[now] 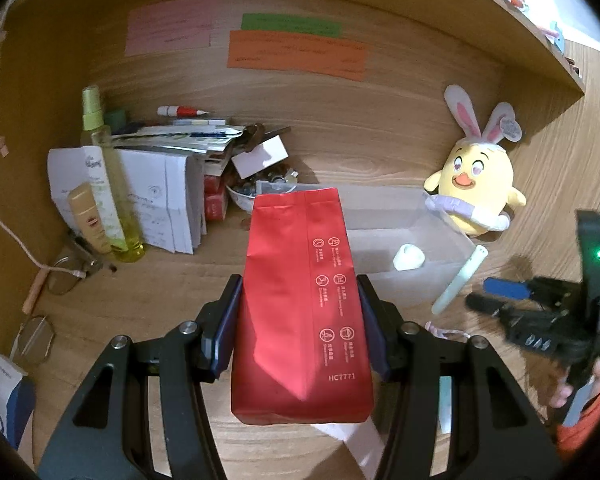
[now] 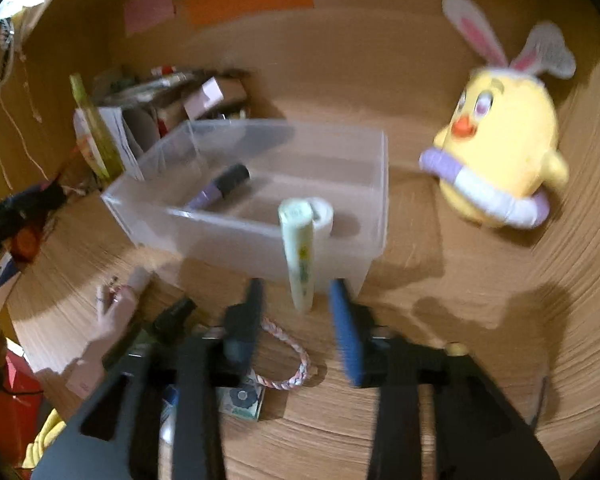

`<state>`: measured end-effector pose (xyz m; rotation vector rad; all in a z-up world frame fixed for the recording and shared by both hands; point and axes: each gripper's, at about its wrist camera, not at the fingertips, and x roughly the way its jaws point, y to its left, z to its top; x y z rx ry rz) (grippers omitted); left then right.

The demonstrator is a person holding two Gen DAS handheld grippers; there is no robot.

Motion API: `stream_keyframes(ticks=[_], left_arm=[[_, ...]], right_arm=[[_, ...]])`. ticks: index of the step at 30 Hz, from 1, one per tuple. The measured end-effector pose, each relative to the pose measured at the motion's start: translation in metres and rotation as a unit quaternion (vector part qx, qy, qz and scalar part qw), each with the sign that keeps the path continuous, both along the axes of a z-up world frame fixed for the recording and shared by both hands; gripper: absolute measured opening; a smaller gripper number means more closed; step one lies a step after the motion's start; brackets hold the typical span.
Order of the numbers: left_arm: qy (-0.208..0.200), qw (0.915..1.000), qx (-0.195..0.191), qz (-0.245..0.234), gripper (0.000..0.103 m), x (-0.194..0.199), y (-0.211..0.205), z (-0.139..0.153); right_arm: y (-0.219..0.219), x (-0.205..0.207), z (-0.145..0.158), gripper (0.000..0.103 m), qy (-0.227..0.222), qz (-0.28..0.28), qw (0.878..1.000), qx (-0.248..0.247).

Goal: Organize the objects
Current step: 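Carry the red bag into the clear box and release it while the right tool carries the green tube over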

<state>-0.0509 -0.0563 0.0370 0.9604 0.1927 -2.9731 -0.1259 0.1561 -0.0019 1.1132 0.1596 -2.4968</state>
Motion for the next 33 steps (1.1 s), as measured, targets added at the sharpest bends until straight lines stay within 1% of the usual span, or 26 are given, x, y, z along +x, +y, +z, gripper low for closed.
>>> stream_keyframes(ticks=[3,7,8,9,11,14,17,23,27,30,33], left_arm=[[0.001,1.0000,-0.004,-0.003,0.054,-0.006,0.003,0.001],[0.005,0.9999,-0.008,-0.003,0.054,-0.015,0.007,0.004],[0.006,0.9999,-0.008,-0.003,0.054,-0.018,0.007,0.005],[0.007,0.9999,-0.007,-0.003,0.054,-0.020,0.008,0.006],[0.009,0.9999,-0.006,-0.004,0.054,-0.024,0.008,0.007],[0.011,0.9999,-0.007,-0.006,0.054,-0.028,0.010,0.008],[0.012,0.9998,-0.012,-0.008,0.054,-0.033,0.012,0.008],[0.011,0.9999,-0.011,-0.007,0.054,-0.045,0.011,0.011],[0.019,0.9997,-0.015,-0.003,0.054,-0.054,0.011,0.017],[0.023,0.9996,-0.020,0.001,0.054,-0.061,0.011,0.019],[0.020,0.9996,-0.020,0.001,0.054,-0.070,0.011,0.018]], right_arm=[[-0.001,-0.011,-0.009,0.044,-0.010,-0.006,1.000,-0.004],[-0.007,-0.021,-0.011,0.043,-0.011,-0.006,1.000,-0.008],[-0.008,-0.022,-0.012,0.036,-0.011,-0.007,1.000,-0.007],[-0.009,-0.023,-0.013,0.025,-0.014,-0.010,1.000,-0.006],[-0.009,-0.027,-0.016,0.015,-0.025,-0.011,1.000,-0.013],[-0.004,-0.024,-0.016,0.014,-0.020,-0.023,0.999,-0.023],[0.000,-0.019,-0.009,0.014,-0.017,-0.017,0.999,-0.033],[0.007,-0.003,0.027,0.014,0.026,-0.008,0.999,-0.045],[0.010,0.001,0.053,0.014,0.061,-0.006,0.997,-0.052],[0.011,-0.002,0.065,0.014,0.073,-0.008,0.996,-0.055],[0.005,-0.012,0.069,0.014,0.077,-0.011,0.996,-0.053]])
